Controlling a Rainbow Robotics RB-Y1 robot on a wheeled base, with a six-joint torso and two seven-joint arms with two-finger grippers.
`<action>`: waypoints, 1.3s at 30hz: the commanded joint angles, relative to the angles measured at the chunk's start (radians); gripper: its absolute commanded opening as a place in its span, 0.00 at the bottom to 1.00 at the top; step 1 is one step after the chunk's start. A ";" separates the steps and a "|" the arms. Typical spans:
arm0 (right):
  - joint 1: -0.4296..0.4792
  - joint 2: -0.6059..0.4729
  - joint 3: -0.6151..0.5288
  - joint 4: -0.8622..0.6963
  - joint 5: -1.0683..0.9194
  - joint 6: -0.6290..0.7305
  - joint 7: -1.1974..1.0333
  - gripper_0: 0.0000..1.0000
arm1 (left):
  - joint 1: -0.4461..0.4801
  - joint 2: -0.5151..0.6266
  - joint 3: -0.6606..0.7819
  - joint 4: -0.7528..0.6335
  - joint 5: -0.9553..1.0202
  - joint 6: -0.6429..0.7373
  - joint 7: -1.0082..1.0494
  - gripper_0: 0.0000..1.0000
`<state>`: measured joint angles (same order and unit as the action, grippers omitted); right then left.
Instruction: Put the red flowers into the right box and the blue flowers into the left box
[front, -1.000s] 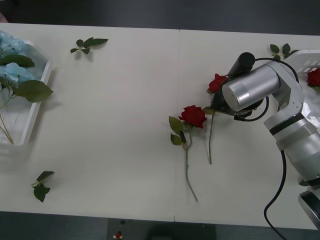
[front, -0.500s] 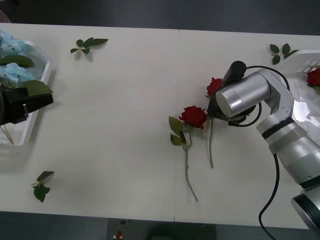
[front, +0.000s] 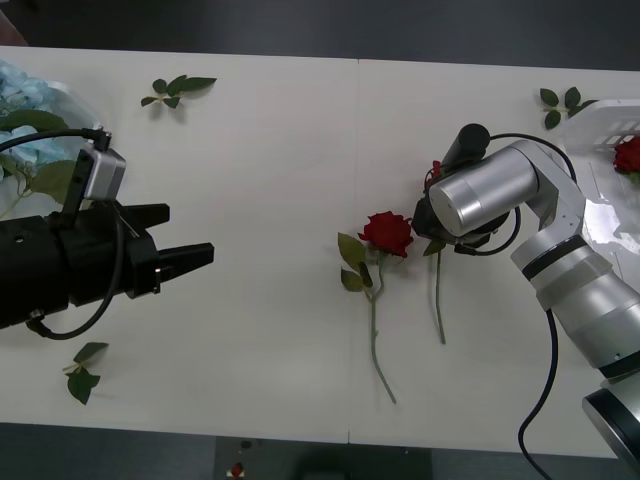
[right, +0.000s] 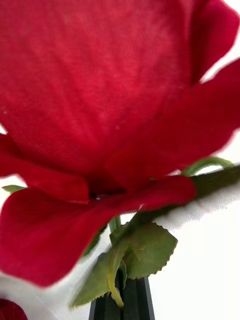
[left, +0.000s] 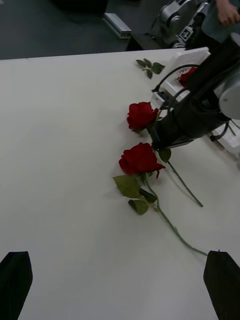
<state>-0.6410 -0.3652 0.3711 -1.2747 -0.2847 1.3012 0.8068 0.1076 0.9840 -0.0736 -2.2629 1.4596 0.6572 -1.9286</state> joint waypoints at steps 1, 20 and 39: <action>-0.023 0.002 0.003 -0.003 -0.010 0.003 -0.067 0.00 | -0.042 0.012 -0.035 -0.027 0.047 -0.030 -0.089 1.00; -0.069 -0.182 -0.054 -0.261 -0.093 0.277 -0.067 0.00 | -0.126 -0.140 0.040 0.003 0.113 0.188 -0.198 1.00; 0.089 -0.552 -0.449 -0.497 -0.183 0.420 -0.020 0.00 | -0.209 -0.145 0.015 0.174 0.357 0.271 -0.392 1.00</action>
<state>-0.5831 -0.8632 -0.0446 -1.7537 -0.4833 1.7449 0.7747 -0.0857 0.8265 -0.0445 -2.0623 1.8058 0.9252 -2.2950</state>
